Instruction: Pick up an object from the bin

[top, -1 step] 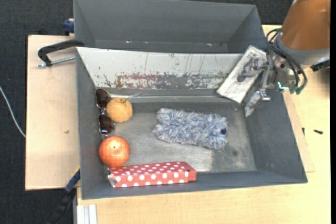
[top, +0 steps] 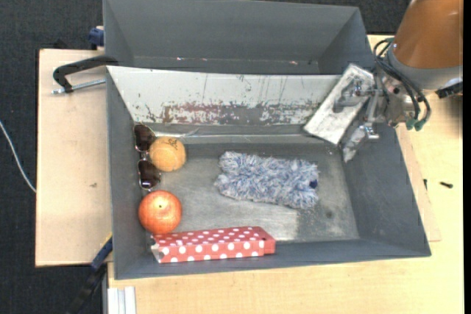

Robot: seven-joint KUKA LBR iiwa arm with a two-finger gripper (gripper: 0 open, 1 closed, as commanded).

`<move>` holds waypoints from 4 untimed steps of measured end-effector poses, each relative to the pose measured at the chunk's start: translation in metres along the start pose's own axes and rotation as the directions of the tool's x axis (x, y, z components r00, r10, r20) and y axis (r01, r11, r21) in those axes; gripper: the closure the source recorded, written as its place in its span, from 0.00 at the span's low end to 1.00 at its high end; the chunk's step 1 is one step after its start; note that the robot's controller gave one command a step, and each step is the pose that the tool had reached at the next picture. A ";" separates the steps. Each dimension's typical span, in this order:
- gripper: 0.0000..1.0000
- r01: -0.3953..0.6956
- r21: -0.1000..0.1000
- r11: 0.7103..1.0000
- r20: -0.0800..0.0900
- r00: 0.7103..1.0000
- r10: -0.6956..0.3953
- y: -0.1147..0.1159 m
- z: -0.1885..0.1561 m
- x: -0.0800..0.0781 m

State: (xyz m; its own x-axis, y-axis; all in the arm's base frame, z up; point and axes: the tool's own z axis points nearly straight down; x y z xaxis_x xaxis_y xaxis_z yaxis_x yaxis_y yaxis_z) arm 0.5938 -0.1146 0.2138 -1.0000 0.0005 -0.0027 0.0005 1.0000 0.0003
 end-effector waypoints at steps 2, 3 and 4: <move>1.00 0.169 0.001 0.986 0.005 0.986 -0.169 0.023 0.140 0.008; 1.00 0.169 0.002 0.986 0.005 0.986 -0.169 0.023 0.140 0.008; 1.00 0.158 -0.002 0.987 -0.004 0.987 -0.158 0.033 0.097 0.013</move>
Offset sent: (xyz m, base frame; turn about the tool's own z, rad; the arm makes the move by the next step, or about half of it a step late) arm -0.0107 0.0225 -0.1438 -0.1694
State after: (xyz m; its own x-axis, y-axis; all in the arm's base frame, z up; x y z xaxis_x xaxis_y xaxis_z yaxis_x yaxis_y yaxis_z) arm 0.5811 -0.0813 0.1163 -0.9875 -0.1579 0.0011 -0.1579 0.9875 0.0016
